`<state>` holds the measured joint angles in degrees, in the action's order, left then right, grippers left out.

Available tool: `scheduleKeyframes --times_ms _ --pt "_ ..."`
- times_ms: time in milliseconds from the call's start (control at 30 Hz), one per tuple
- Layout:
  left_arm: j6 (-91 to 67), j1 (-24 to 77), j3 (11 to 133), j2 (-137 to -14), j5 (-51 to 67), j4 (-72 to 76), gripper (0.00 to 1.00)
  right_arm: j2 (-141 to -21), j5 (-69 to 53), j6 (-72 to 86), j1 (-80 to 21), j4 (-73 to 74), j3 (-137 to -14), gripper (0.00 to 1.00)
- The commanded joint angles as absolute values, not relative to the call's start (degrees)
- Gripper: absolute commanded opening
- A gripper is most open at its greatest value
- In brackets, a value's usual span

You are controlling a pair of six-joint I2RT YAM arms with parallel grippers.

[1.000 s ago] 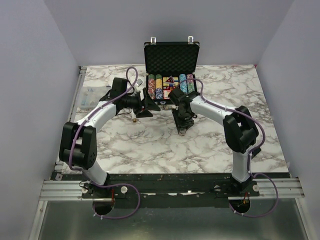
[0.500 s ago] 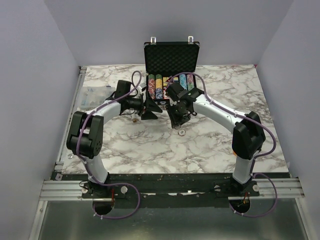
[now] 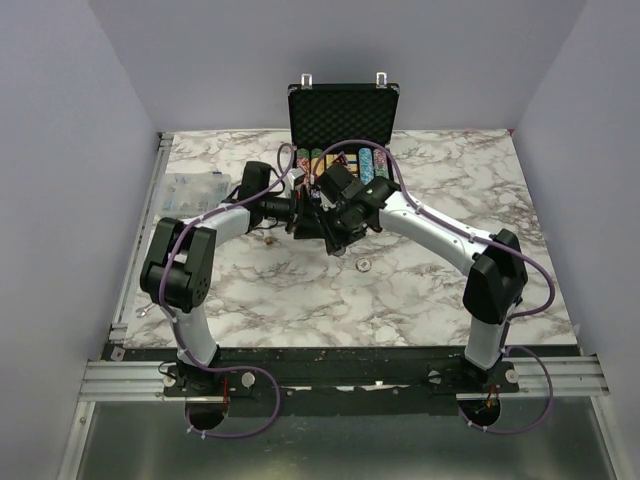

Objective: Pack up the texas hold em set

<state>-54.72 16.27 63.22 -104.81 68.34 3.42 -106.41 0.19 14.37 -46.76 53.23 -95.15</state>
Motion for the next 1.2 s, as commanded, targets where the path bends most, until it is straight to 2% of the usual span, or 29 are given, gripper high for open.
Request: scheduleKeyframes --times_ms 0,467,533,667,800,1000,1167 --pt "-55.28 17.83 62.4 -105.95 72.43 7.33 0.44 -104.44 2.07 12.87 -46.93 53.43 -97.64 0.0" --pt "-51.84 21.18 63.48 -107.14 73.95 4.48 0.35 -104.43 5.45 12.04 -46.93 53.99 -99.0 0.0" --pt "-50.92 21.18 63.87 -107.23 73.61 3.25 0.36 -103.87 5.38 12.06 -46.96 53.92 -98.46 0.0" --pt "-46.65 21.18 65.8 -107.78 72.4 -2.66 0.45 -103.12 4.84 12.21 -47.02 54.2 -98.1 0.0" --pt "-47.58 21.4 65.86 -108.52 73.51 -1.09 0.45 -102.51 4.69 11.99 -47.02 53.21 -97.31 0.0" --pt "-54.51 22.75 63.0 -108.73 76.51 9.62 0.29 -103.1 5.1 11.34 -47.02 52.5 -97.04 0.0" --pt "-55.35 22.85 62.42 -108.46 76.48 10.9 0.12 -102.58 5.22 11.25 -47.02 51.56 -95.87 0.0"
